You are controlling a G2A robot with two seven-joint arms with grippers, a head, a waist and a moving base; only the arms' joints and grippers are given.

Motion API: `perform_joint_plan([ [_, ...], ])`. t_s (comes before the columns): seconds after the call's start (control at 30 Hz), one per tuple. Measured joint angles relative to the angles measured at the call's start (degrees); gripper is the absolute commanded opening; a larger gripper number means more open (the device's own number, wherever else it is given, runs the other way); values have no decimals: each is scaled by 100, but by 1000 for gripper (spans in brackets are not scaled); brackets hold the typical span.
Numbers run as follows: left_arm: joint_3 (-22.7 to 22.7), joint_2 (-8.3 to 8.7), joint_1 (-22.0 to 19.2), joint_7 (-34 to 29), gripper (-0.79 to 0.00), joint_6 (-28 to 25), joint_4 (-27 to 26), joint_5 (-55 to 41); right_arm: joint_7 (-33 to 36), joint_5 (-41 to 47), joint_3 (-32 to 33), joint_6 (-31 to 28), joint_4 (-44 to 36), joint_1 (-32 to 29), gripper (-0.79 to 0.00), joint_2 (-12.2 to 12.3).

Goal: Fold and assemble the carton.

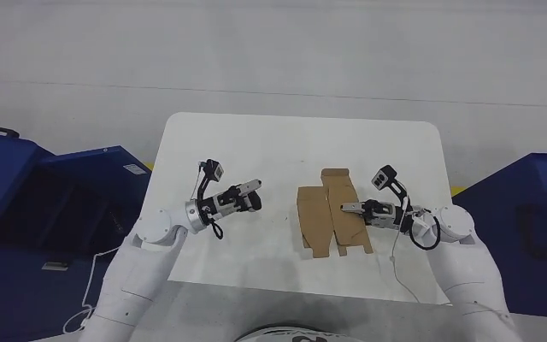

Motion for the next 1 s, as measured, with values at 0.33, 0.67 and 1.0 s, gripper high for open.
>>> perform_joint_plan([
  [0.33, 46, 5, -91, -119, 0, 22, 341, -38, -720, 114, 403, -979, -1490, -102, -785, 36],
  [0.67, 46, 6, -91, -119, 0, 22, 341, -39, -2054, -1447, 149, -1584, -3851, 196, -785, 15],
  [1.0, 46, 6, -91, -119, 0, 22, 341, -39, -2390, -1647, -747, -1580, -4052, 578, -785, -51],
])
